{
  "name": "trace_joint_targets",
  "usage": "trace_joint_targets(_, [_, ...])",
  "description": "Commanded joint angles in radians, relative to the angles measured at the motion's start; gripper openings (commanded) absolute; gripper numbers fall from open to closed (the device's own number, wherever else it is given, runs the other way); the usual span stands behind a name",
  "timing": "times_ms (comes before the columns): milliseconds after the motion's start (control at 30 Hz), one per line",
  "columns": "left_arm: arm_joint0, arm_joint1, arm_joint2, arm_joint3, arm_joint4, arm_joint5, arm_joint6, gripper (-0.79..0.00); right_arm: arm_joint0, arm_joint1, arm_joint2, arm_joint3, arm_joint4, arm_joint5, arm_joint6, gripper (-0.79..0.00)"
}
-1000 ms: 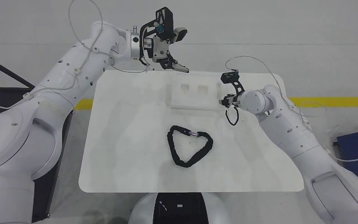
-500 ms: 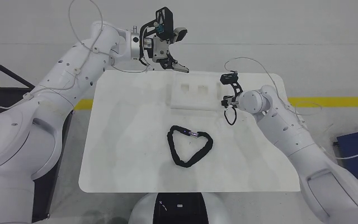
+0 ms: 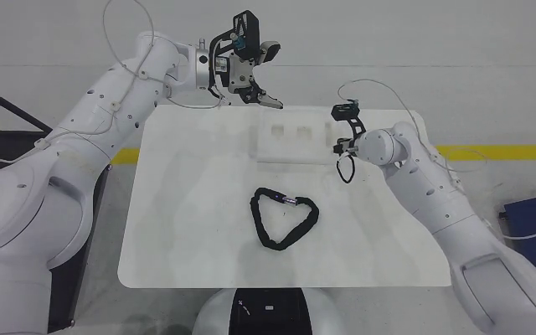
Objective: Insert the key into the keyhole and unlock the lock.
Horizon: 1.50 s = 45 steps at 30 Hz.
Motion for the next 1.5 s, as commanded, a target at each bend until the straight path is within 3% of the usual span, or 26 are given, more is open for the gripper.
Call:
trace_joint_targets(0, [0.000, 0.000, 0.000, 0.000, 0.000, 0.000, 0.000, 0.000, -0.014, 0.011, 0.033, -0.031, 0.010, -0.001, 0.020, -0.785])
trace_joint_targets(433, [0.000, 0.000, 0.000, 0.000, 0.000, 0.000, 0.000, 0.000, -0.225, 0.109, 0.355, -0.267, 0.236, -0.243, 0.170, -0.785])
trace_joint_targets(667, [0.000, 0.000, 0.000, 0.000, 0.000, 0.000, 0.000, 0.000, -0.349, 0.150, 0.522, -0.386, 0.345, -0.388, 0.179, -0.785])
trace_joint_targets(900, [0.000, 0.000, 0.000, 0.000, 0.000, 0.000, 0.000, 0.000, -0.443, 0.178, 0.660, -0.514, 0.394, -0.446, 0.151, -0.785])
trace_joint_targets(1067, [0.000, 0.000, 0.000, 0.000, 0.000, 0.000, 0.000, 0.000, -0.483, 0.187, 0.710, -0.552, 0.405, -0.456, 0.104, -0.785])
trace_joint_targets(1467, [0.000, 0.000, 0.000, 0.000, 0.000, 0.000, 0.000, 0.000, -0.483, 0.187, 0.710, -0.552, 0.405, -0.456, 0.104, -0.785])
